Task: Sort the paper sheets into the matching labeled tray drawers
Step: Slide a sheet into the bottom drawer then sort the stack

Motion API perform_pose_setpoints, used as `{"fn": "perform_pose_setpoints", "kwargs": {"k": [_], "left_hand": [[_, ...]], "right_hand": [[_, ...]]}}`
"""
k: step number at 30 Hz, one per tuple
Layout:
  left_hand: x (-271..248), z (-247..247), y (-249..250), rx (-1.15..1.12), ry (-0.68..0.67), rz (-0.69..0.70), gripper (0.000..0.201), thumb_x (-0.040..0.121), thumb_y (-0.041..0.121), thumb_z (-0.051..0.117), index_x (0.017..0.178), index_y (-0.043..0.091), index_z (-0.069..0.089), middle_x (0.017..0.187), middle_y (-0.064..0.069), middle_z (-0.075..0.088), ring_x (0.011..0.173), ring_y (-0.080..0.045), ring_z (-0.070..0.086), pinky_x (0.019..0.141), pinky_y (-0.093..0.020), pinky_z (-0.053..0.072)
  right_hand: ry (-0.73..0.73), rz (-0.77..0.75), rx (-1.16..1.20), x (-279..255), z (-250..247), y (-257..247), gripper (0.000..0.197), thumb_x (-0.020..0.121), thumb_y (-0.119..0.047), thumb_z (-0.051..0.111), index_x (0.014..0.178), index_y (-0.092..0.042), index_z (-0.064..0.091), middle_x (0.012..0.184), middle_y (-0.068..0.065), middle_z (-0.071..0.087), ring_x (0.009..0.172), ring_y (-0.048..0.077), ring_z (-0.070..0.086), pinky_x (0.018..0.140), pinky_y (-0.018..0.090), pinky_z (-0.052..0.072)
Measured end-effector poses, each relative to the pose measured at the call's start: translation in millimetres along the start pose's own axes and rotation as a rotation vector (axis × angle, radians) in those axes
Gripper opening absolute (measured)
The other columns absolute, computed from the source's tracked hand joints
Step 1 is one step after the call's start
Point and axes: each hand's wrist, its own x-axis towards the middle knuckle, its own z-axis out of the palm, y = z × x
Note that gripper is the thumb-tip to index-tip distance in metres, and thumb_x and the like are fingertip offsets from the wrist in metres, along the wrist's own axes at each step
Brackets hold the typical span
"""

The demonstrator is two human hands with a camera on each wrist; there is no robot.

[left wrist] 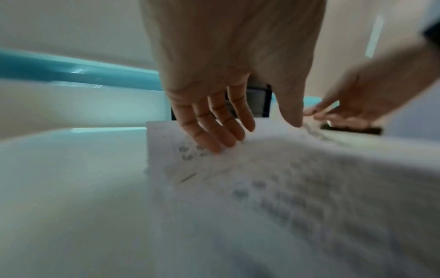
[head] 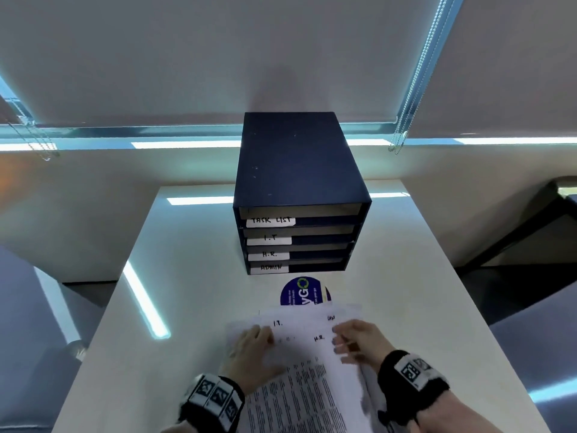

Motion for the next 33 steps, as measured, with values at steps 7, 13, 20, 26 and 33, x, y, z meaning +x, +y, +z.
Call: {"fn": "perform_pose_setpoints", "kwargs": {"k": [7,13,20,26,33], "left_hand": [[-18.6,-0.9,-4.3,-0.053,-0.039,0.012,0.024,0.081,0.033,0.057,0.067,0.033,0.037,0.083,0.009,0.042,0.08,-0.01,0.045,0.066,-0.024,0.032],[-26.3,-50.6,9.4,-0.475,0.145,0.102,0.016,0.075,0.027,0.076,0.066,0.023,0.063,0.059,0.009,0.055,0.048,0.001,0.045,0.051,-0.012,0.037],[-29.8,-83.3,1.3,-1.505,-0.009,-0.174,0.029,0.097,0.015,0.048,0.115,-0.004,0.06,0.113,-0.03,0.064,0.094,-0.029,0.066,0.081,-0.035,0.055],[-37.5,-82.9,8.4,-1.811,-0.088,-0.298,0.04,0.103,0.023,0.031,0.12,-0.006,0.053,0.117,-0.029,0.061,0.095,-0.033,0.066,0.081,-0.044,0.054],[-36.0,-81.8,10.0,-1.731,-0.024,-0.305,0.037,0.104,0.022,0.03,0.116,-0.005,0.052,0.113,-0.031,0.06,0.098,-0.037,0.06,0.095,-0.049,0.044]], "right_hand": [[0.038,-0.037,-0.252,-33.8,10.5,54.9,0.032,0.078,-0.001,0.069,0.107,-0.009,0.057,0.063,0.002,0.051,0.055,0.015,0.05,0.057,0.022,0.041],[-0.059,0.005,-0.171,-58.5,-0.7,43.9,0.073,0.086,-0.027,0.068,0.146,-0.004,0.031,0.099,0.006,0.059,0.092,0.013,0.056,0.08,0.028,0.047],[-0.065,-0.105,0.106,-64.2,-14.8,34.2,0.108,0.053,-0.043,0.091,0.142,-0.01,0.04,0.139,0.014,0.051,0.124,0.028,0.053,0.112,0.049,0.034],[-0.077,-0.219,0.212,-36.1,-23.3,51.5,0.133,0.034,-0.048,0.095,0.145,-0.007,0.034,0.149,0.019,0.037,0.133,0.032,0.044,0.112,0.056,0.032],[-0.143,-0.228,0.273,-58.4,-11.3,32.4,0.136,0.032,-0.046,0.095,0.145,-0.001,0.033,0.143,0.021,0.046,0.129,0.031,0.05,0.113,0.052,0.032]]}}
